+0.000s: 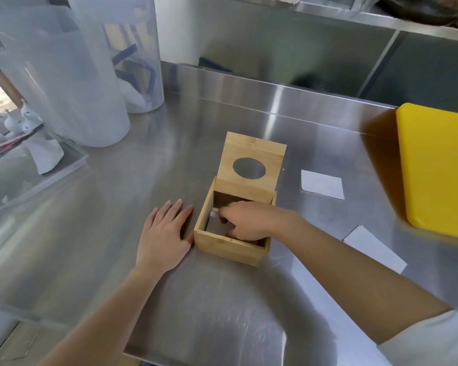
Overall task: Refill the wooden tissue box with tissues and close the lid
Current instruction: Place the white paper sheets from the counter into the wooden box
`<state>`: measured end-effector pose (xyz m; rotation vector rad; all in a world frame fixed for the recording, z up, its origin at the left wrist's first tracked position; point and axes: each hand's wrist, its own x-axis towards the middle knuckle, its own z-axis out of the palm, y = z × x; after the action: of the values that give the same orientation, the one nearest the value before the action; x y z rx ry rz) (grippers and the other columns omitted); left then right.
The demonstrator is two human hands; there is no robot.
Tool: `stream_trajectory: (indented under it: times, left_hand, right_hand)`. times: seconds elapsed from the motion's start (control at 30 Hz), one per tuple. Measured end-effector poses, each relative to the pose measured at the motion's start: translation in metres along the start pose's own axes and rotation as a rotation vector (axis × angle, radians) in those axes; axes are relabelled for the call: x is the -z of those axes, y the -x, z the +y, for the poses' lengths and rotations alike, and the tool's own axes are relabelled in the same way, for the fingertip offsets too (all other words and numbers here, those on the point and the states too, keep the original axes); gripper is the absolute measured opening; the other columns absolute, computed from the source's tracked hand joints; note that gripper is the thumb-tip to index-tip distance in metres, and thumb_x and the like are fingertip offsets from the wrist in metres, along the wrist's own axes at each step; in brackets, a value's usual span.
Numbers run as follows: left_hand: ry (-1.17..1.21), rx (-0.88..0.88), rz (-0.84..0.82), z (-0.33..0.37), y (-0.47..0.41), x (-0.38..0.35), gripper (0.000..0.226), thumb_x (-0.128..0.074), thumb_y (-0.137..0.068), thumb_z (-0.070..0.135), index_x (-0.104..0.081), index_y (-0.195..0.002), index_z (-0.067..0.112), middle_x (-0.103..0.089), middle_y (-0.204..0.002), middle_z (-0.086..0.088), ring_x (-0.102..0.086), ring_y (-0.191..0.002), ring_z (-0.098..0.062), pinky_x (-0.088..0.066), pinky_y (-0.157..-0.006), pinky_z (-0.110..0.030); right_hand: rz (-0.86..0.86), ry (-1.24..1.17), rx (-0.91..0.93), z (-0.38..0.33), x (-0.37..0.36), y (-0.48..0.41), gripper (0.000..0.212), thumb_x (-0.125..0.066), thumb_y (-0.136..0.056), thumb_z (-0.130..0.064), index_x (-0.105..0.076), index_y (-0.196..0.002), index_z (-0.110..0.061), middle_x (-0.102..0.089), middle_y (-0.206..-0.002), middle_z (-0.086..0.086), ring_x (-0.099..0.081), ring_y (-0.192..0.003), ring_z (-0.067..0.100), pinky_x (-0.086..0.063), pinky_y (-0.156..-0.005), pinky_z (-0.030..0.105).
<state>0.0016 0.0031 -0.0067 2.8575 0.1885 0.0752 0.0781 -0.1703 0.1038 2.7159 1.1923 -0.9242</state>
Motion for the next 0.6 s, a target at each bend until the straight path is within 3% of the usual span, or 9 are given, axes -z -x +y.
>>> stream_trajectory:
  times: [0.13, 0.2, 0.3, 0.4, 0.6]
  left_hand:
    - [0.009, 0.005, 0.018, -0.001, 0.001, 0.001, 0.07, -0.016, -0.075, 0.054, -0.037, -0.138, 0.031, -0.032, -0.152, 0.001, -0.02, -0.142, -0.019, -0.012, -0.117, -0.037]
    - [0.014, 0.008, 0.016, -0.001, 0.001, 0.0, 0.069, -0.018, -0.075, 0.053, -0.038, -0.138, 0.031, -0.032, -0.152, 0.001, -0.02, -0.142, -0.018, -0.012, -0.117, -0.037]
    - [0.017, 0.007, -0.007, -0.001, 0.0, 0.0, 0.062, -0.029, -0.078, 0.044, -0.037, -0.138, 0.03, -0.031, -0.152, 0.001, -0.019, -0.143, -0.018, -0.012, -0.117, -0.038]
    - [0.022, 0.007, -0.004, 0.0, 0.0, 0.002, 0.059, -0.035, -0.08, 0.04, -0.038, -0.138, 0.027, -0.031, -0.152, -0.001, -0.02, -0.143, -0.02, -0.013, -0.117, -0.039]
    - [0.041, 0.018, -0.011, 0.004, 0.002, 0.004, 0.055, -0.05, -0.087, 0.024, -0.035, -0.14, 0.022, -0.027, -0.154, -0.003, -0.017, -0.143, -0.021, -0.01, -0.118, -0.039]
  right_hand:
    - [0.331, -0.261, 0.03, 0.026, 0.004, 0.035, 0.02, -0.054, -0.091, -0.026, -0.059, -0.102, -0.01, -0.064, -0.099, 0.004, -0.057, -0.089, 0.021, -0.047, -0.078, 0.035]
    - [0.524, -0.471, -0.036, 0.045, 0.002, 0.058, 0.014, -0.057, -0.09, -0.021, -0.062, -0.098, -0.011, -0.065, -0.093, 0.002, -0.058, -0.085, 0.017, -0.046, -0.076, 0.026]
    - [0.771, -0.558, -0.24, 0.083, -0.014, 0.081, 0.007, -0.059, -0.088, -0.012, -0.065, -0.09, -0.009, -0.063, -0.084, 0.002, -0.056, -0.077, 0.017, -0.042, -0.068, 0.018]
    - [0.77, -0.531, -0.497, 0.126, -0.038, 0.089, 0.007, -0.062, -0.084, -0.008, -0.064, -0.09, -0.005, -0.063, -0.085, 0.008, -0.056, -0.079, 0.025, -0.045, -0.074, 0.03]
    - [0.531, -0.421, -0.877, 0.174, -0.081, 0.115, 0.035, -0.067, -0.082, -0.024, -0.055, -0.112, -0.012, -0.058, -0.121, 0.015, -0.054, -0.108, 0.032, -0.044, -0.097, 0.046]
